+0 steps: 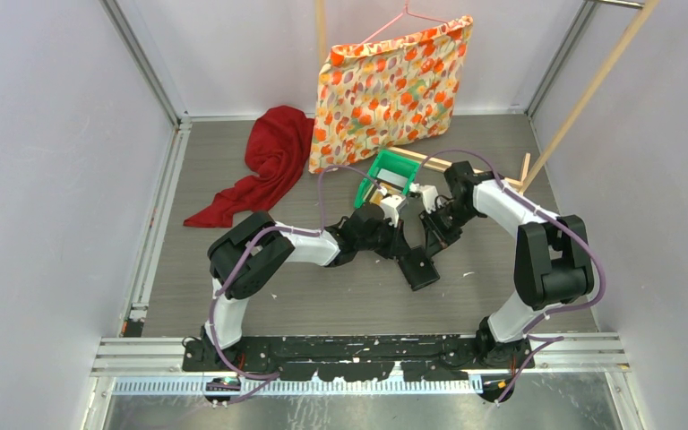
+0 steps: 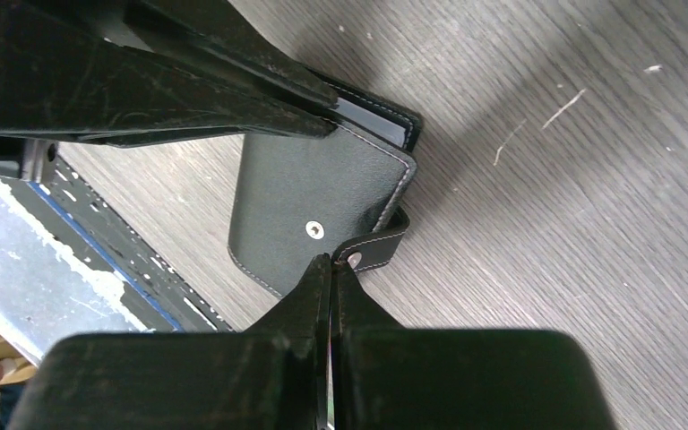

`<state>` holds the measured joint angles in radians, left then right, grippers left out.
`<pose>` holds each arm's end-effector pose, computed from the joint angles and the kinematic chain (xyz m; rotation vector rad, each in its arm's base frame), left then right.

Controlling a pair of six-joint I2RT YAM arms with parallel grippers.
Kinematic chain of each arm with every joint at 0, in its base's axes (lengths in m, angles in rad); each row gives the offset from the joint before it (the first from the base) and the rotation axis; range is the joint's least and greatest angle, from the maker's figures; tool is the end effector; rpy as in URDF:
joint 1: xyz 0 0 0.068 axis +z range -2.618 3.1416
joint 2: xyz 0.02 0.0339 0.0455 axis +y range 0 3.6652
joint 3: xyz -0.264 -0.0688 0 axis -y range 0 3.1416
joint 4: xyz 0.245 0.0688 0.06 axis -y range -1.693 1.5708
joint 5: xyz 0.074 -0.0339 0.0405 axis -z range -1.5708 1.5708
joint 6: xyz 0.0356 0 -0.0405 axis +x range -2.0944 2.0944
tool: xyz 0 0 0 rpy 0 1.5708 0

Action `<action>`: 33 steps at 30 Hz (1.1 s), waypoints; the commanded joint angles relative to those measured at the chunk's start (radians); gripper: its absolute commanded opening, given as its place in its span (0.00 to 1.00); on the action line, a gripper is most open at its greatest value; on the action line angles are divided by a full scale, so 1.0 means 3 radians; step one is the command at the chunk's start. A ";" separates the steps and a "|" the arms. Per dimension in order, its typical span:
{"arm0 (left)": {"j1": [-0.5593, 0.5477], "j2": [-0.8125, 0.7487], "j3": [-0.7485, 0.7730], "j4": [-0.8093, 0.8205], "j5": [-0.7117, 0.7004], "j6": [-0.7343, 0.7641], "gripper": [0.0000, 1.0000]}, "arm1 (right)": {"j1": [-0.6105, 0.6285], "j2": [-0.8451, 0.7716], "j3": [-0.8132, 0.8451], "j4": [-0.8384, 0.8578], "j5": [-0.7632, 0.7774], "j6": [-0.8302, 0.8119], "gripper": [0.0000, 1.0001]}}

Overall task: Put the credit cards into the card holder
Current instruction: Close the card holder at the center of the board.

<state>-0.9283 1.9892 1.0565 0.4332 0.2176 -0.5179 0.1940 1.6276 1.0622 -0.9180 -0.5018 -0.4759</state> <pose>0.2436 -0.3384 0.1416 0.6008 2.1715 -1.0672 0.2746 0.0714 0.1917 -0.9841 2.7283 0.7181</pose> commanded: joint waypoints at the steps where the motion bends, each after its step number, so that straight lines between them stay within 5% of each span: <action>1: -0.0009 0.0011 -0.0096 -0.0268 -0.0195 0.0025 0.00 | -0.0011 -0.0014 0.0138 -0.0082 -0.0325 0.0020 0.01; 33: -0.0004 -0.0013 -0.0155 -0.0163 -0.0185 -0.0024 0.00 | 0.0107 0.0184 0.0175 -0.0317 -0.0526 -0.0163 0.01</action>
<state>-0.9283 1.9869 1.0397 0.4587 0.2050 -0.5438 0.2150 1.7111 1.0866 -0.9653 -0.5880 -0.5018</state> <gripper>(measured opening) 0.072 0.021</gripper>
